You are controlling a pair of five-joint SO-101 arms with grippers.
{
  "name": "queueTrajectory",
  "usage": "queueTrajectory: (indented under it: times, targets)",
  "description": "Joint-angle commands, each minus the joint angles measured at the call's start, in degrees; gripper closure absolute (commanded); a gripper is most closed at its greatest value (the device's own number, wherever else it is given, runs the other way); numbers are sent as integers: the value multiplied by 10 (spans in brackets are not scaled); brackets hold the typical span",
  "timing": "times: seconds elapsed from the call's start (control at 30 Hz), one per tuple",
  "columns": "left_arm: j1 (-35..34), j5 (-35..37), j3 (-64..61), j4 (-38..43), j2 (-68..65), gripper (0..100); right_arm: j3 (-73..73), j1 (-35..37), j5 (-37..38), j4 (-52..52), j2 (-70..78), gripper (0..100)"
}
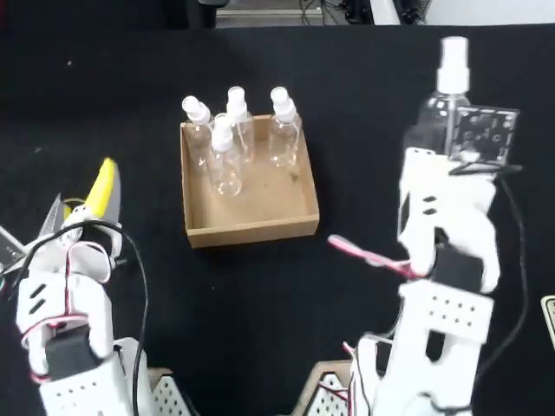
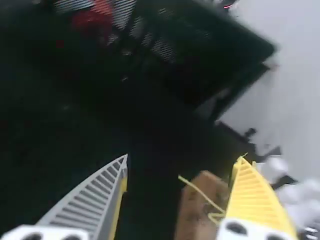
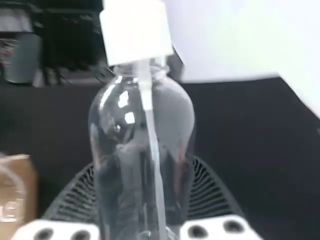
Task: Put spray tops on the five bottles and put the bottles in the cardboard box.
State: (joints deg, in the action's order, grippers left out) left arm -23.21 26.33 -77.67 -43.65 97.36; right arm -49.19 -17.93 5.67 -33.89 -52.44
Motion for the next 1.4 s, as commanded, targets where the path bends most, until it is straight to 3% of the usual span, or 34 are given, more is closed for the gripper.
queueTrajectory:
  times: [0.0,0.13,0.37,0.53,0.7,0.93,1.2,1.37]
  targets:
    - [-23,-8,-72,66,4,693,41,-43,-3,79,88,988]
    - [-56,-4,-104,84,4,694,39,-57,-3,165,197,988]
    - [-56,-4,-153,121,4,694,39,-69,-3,349,373,988]
    - [-55,-4,-160,120,4,694,36,-109,-61,531,487,988]
    - [-54,-4,-160,120,3,694,46,-143,-66,654,581,988]
    - [0,-7,-194,156,4,694,74,-183,-66,784,686,988]
    - [7,-7,-201,171,4,694,87,-208,-63,910,790,988]
    - [4,-7,-201,171,4,694,121,-211,-9,1000,873,988]
